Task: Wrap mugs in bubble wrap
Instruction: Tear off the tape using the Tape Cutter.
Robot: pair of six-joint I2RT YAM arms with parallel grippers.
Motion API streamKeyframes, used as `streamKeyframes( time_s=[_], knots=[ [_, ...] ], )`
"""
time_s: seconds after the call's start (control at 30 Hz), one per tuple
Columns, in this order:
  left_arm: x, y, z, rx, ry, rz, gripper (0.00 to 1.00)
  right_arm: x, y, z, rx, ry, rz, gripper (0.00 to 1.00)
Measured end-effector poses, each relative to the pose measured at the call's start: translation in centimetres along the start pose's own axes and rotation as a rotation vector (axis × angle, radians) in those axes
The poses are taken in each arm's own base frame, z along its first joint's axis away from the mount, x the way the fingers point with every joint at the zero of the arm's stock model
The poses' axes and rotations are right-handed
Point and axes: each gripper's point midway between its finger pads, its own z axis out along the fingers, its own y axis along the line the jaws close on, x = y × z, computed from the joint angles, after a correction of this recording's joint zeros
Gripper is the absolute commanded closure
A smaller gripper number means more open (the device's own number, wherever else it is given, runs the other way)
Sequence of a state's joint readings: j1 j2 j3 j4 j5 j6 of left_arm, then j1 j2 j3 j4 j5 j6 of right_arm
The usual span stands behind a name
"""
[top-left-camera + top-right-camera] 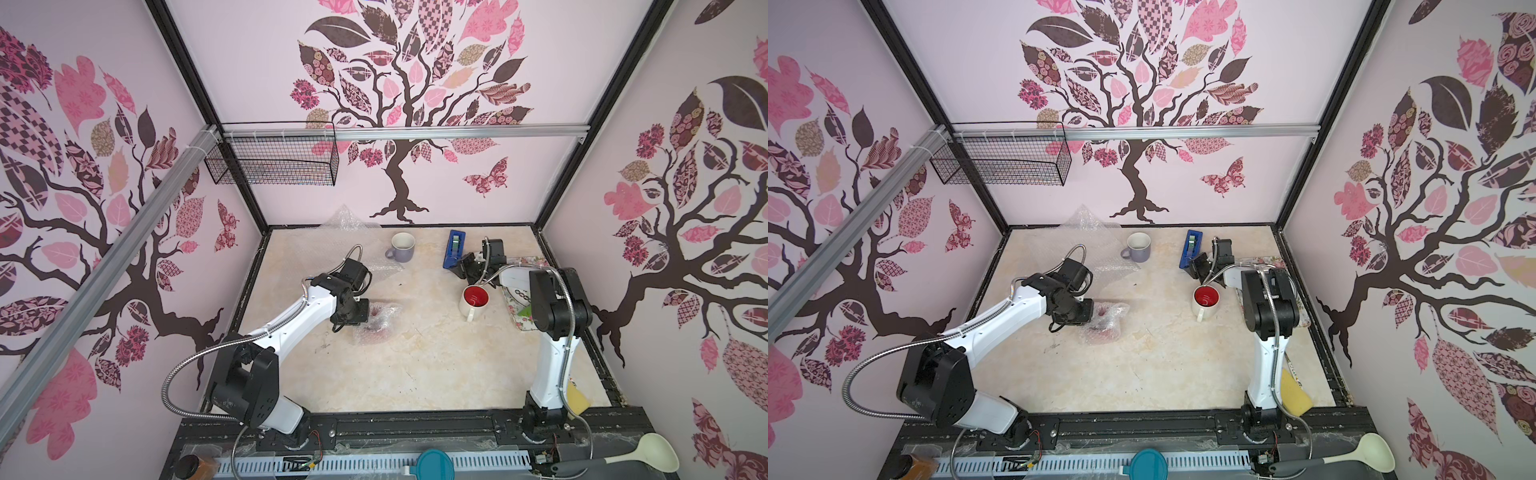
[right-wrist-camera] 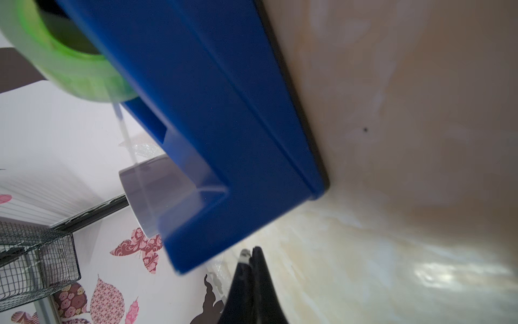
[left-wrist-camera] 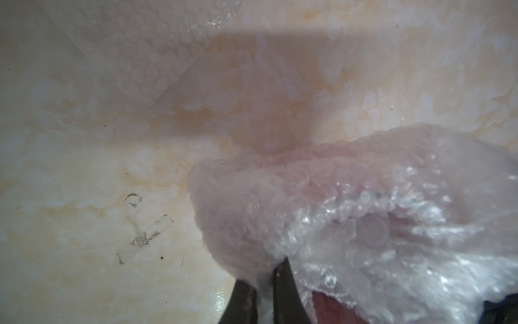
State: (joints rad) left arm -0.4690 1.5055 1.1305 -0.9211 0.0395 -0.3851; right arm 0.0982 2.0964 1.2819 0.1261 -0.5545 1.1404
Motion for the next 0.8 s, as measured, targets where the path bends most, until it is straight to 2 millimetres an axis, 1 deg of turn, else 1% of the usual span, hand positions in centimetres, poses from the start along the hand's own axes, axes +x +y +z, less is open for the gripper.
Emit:
streamKeyframes(
  time_s=[0.1,0.3,0.8],
  knots=[
    [0.0,0.0,0.0,0.000,0.000,0.000,1.00,-0.8,0.1,0.7,0.029,-0.019,-0.006,1.00],
    [0.0,0.0,0.0,0.000,-0.001,0.000,1.00,-1.6,0.3,1.5,0.082,-0.036,-0.018,1.00],
    [0.0,-0.1,0.4,0.004,0.011,-0.001,1.00,-1.7,-0.1,1.7,0.130,-0.058,-0.033,1.00]
  ],
)
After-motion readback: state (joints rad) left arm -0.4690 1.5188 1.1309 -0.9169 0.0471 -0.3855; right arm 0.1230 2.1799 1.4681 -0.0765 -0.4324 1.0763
